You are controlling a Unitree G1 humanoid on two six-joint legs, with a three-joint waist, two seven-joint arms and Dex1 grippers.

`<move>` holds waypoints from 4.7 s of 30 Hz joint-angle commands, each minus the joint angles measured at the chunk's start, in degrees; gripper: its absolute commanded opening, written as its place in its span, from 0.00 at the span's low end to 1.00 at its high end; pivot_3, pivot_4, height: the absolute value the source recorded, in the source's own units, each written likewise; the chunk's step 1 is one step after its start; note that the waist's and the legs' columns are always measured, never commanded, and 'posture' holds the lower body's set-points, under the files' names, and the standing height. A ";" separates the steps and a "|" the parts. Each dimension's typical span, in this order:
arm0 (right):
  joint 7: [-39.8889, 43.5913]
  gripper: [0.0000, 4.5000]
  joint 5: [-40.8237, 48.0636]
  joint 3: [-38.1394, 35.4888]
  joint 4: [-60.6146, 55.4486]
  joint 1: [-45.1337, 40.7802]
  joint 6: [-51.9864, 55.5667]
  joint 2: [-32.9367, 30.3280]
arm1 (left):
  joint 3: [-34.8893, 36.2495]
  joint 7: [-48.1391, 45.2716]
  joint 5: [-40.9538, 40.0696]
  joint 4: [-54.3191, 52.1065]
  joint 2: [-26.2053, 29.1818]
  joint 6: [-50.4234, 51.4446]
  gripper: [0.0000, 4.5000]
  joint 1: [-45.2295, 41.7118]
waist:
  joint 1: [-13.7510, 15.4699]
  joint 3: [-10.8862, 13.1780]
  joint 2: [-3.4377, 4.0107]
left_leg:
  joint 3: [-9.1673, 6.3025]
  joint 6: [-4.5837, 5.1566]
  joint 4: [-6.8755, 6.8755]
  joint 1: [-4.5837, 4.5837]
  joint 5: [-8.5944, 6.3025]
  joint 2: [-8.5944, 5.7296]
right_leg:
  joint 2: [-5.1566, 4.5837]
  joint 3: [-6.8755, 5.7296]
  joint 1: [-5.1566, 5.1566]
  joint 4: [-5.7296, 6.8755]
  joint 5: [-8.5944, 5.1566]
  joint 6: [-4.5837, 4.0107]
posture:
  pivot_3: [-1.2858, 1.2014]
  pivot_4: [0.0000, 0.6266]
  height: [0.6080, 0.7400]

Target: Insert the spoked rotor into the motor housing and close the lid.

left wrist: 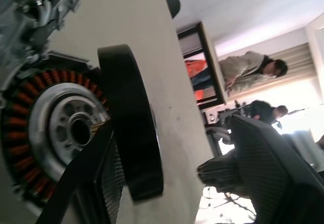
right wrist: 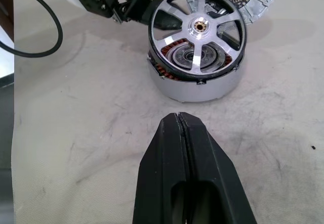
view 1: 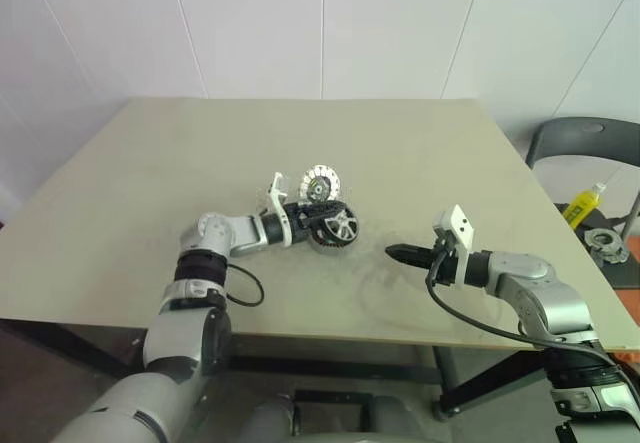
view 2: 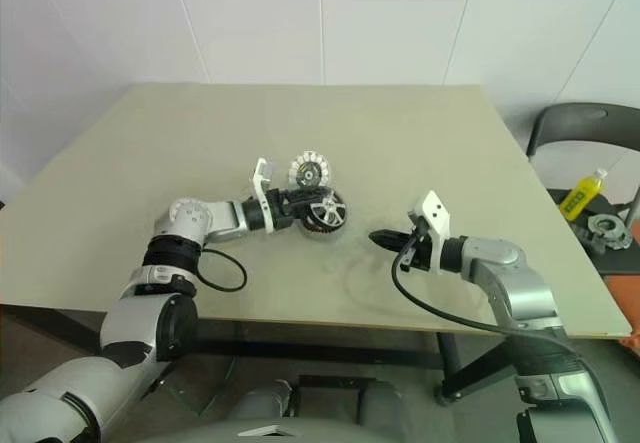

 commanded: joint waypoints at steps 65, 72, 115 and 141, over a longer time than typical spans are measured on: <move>1.56 0.00 -1.30 0.51 1.57 -4.13 0.40 1.65 | -16.20 -10.64 30.09 0.97 -1.94 -60.93 0.01 8.53 | 0.46 0.06 -0.08 | -0.01 0.02 0.12 -0.08 0.00 0.00 | 0.00 0.02 -0.01 0.02 0.02 0.02 | 0.52 0.00 1.00; 1.38 0.00 -1.28 0.39 0.77 -3.54 0.75 1.87 | -15.62 -11.65 30.42 7.69 -4.01 -64.46 0.01 4.44 | 0.47 0.06 -0.08 | 0.00 0.03 0.13 -0.09 0.00 0.00 | 0.00 0.00 0.00 0.00 0.02 0.05 | 0.52 0.00 1.00; 10.17 0.00 -13.13 16.10 12.21 -24.45 -9.48 7.59 | -10.31 -23.10 18.47 -23.93 6.40 -58.59 0.01 23.89 | 0.02 -0.88 -0.85 | 2.78 0.16 -0.67 -0.06 0.19 1.86 | 1.30 1.15 2.18 4.01 -6.32 -0.58 | 0.52 0.00 1.00; 27.77 0.21 -32.41 26.76 37.31 -43.10 -35.79 5.52 | -8.71 -16.86 18.70 -33.15 11.62 -64.88 0.00 36.61 | -0.04 -0.74 -0.62 | 2.75 0.14 -0.79 0.01 0.18 1.88 | 1.29 1.20 2.04 3.90 -6.41 -0.81 | 0.52 0.00 1.00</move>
